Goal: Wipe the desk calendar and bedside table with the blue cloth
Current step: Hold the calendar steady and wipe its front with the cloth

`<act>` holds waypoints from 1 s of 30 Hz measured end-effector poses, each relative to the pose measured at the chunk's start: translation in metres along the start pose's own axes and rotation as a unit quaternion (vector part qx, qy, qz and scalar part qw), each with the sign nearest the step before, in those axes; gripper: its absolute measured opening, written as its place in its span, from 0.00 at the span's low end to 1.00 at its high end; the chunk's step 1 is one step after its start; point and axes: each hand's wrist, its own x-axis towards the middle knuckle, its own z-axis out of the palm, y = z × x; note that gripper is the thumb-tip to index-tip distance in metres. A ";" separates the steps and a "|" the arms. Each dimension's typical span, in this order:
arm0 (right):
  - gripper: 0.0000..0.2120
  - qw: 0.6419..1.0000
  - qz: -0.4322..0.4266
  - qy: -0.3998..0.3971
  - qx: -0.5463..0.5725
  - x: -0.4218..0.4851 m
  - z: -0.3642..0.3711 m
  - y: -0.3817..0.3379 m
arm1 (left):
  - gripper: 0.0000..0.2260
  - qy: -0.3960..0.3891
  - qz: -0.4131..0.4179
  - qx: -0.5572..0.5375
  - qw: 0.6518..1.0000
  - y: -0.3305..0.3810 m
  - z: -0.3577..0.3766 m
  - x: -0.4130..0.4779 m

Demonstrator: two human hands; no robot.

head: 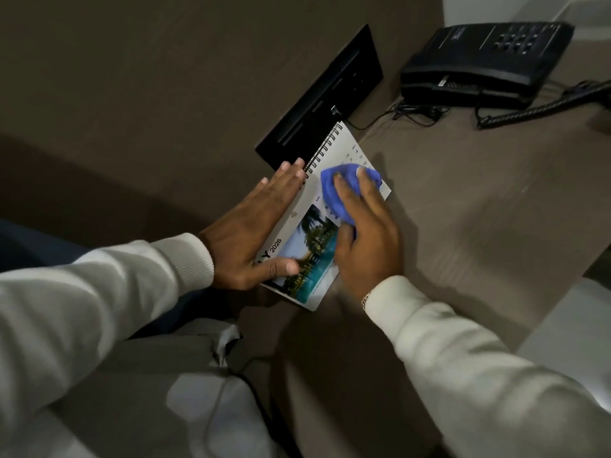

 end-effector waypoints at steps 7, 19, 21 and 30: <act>0.27 0.995 -0.049 -0.080 -0.028 -0.040 -0.006 0.002 | 0.48 0.008 -0.002 0.007 1.000 0.001 0.001 -0.003; 0.28 0.991 -0.074 -0.067 -0.089 -0.032 -0.013 0.003 | 0.49 -0.002 -0.011 0.026 1.000 0.005 0.000 -0.001; 0.29 0.993 -0.091 -0.049 -0.056 -0.025 -0.006 -0.008 | 0.49 0.004 -0.008 0.022 1.000 0.004 0.001 -0.001; 0.27 0.976 -0.070 -0.163 -0.128 -0.036 -0.012 0.009 | 0.49 0.009 -0.002 0.018 1.000 0.000 0.005 -0.001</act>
